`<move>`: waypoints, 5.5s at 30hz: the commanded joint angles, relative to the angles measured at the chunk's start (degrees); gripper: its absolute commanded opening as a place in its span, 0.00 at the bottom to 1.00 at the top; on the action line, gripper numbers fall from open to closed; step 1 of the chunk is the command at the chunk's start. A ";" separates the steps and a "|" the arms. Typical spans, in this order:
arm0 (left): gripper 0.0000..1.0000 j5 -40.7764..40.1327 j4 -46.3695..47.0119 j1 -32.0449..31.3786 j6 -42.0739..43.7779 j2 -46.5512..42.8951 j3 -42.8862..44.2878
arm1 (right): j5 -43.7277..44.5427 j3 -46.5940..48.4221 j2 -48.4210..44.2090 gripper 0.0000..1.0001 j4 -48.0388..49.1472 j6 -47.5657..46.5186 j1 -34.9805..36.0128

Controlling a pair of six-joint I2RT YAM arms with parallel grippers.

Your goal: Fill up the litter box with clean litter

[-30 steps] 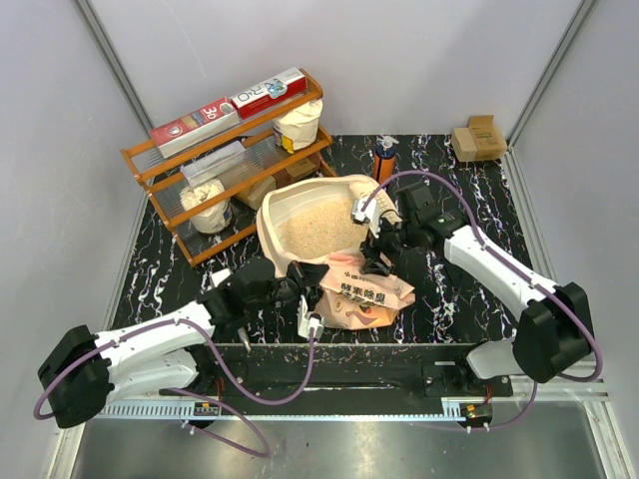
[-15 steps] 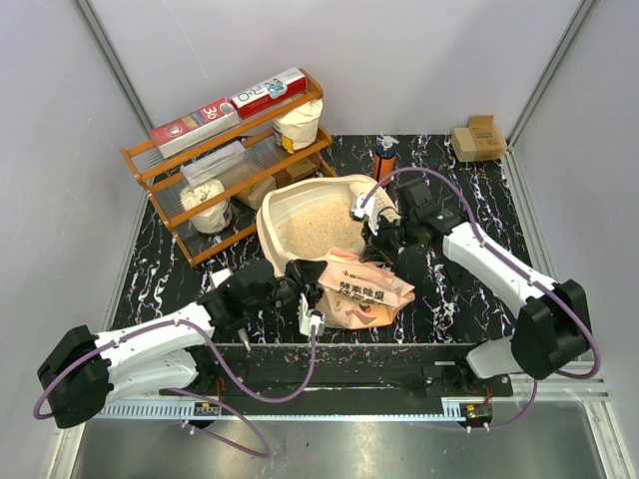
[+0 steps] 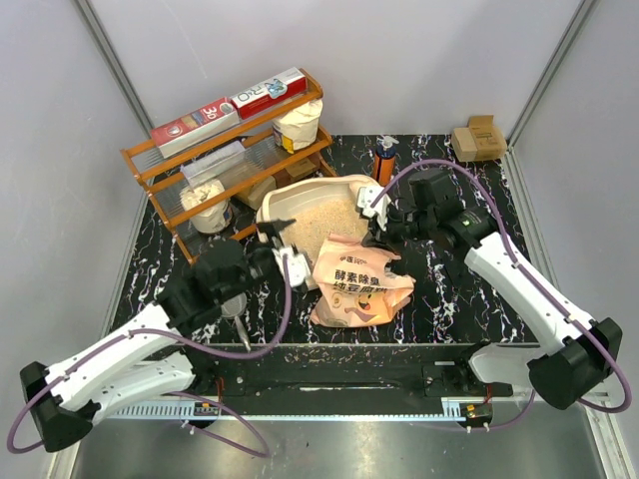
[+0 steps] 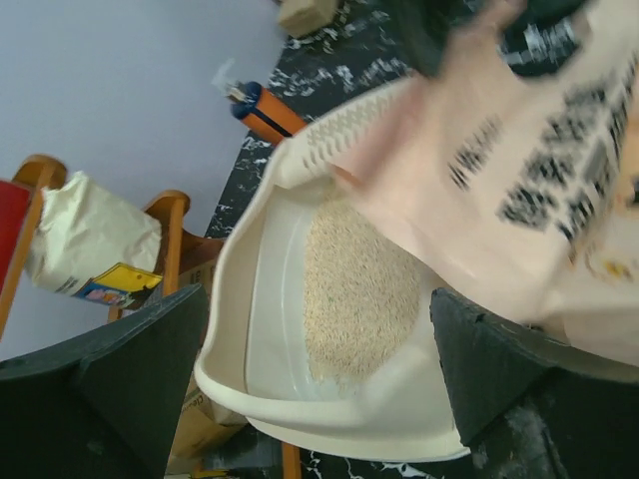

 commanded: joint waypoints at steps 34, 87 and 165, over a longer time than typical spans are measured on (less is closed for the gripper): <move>0.00 23.86 -5.20 4.97 -25.55 11.28 19.38 | 26.08 26.32 6.15 0.90 -17.39 29.38 -2.17; 0.00 22.53 -3.88 9.81 -28.89 8.73 16.39 | 16.22 12.34 12.58 0.95 -21.98 38.70 -4.03; 0.72 20.08 -9.24 6.38 -23.62 24.73 27.63 | 15.42 13.15 6.79 0.00 -28.76 31.40 -11.23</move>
